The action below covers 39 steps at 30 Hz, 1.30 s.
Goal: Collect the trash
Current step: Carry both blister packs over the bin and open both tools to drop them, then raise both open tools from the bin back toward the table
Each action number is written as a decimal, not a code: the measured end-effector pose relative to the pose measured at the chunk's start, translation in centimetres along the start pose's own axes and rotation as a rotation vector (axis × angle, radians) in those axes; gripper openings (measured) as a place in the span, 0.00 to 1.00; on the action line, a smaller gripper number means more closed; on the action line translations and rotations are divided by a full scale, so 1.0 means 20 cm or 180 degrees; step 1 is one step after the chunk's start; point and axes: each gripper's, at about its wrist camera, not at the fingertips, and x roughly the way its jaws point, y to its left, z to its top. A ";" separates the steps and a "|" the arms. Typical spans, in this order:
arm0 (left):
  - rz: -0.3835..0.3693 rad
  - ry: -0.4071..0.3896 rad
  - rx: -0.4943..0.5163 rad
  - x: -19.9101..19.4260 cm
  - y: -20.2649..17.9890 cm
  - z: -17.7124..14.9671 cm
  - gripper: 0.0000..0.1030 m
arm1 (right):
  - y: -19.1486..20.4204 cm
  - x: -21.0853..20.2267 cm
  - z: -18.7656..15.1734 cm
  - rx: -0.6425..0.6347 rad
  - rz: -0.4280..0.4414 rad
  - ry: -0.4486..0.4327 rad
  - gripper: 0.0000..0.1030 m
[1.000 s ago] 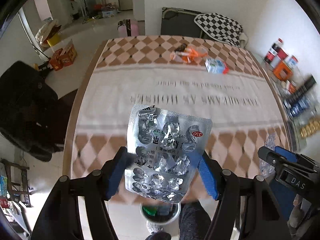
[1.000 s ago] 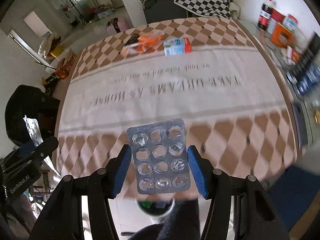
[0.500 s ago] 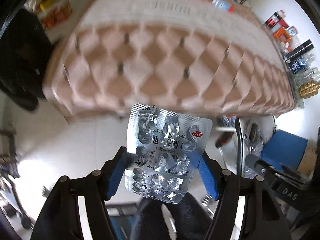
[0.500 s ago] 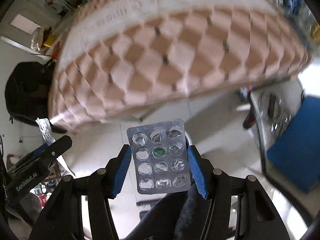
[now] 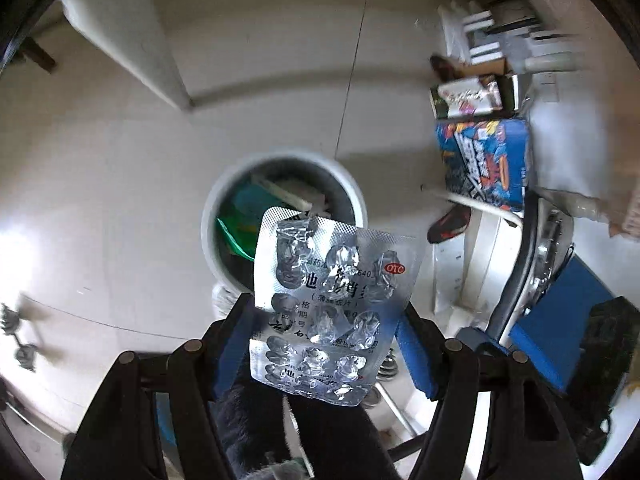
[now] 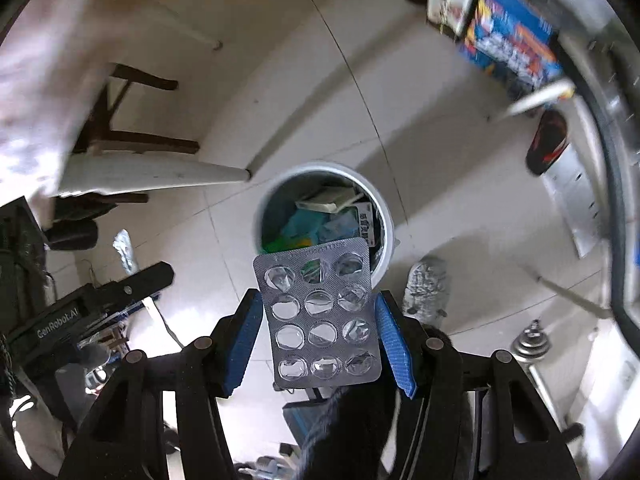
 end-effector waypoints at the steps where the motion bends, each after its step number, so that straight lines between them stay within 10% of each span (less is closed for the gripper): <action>1: -0.0018 0.0062 -0.0024 0.09 0.03 0.02 0.64 | -0.04 0.12 0.03 0.0034 0.0016 0.0044 0.58; 9: 0.0041 0.0236 -0.0122 0.40 0.18 0.08 0.95 | -0.16 0.62 0.10 0.0041 0.0131 0.0277 0.59; 13: 0.0272 0.0070 -0.0150 0.30 0.22 0.01 0.95 | -0.16 0.68 0.06 -0.0027 0.0225 0.0331 0.96; 16: 0.0539 -0.0152 -0.0091 0.19 0.24 -0.04 0.95 | -0.10 0.63 0.04 -0.0120 0.0126 0.0314 0.97; 23: 0.1050 -0.0454 0.0112 -0.12 0.15 -0.24 0.95 | 0.03 0.30 -0.06 -0.0430 -0.0384 0.0092 0.97; 39: 0.1039 -0.0795 0.0469 -1.09 -0.28 -0.67 0.95 | 0.42 -0.93 -0.40 -0.0618 -0.0481 -0.0258 0.97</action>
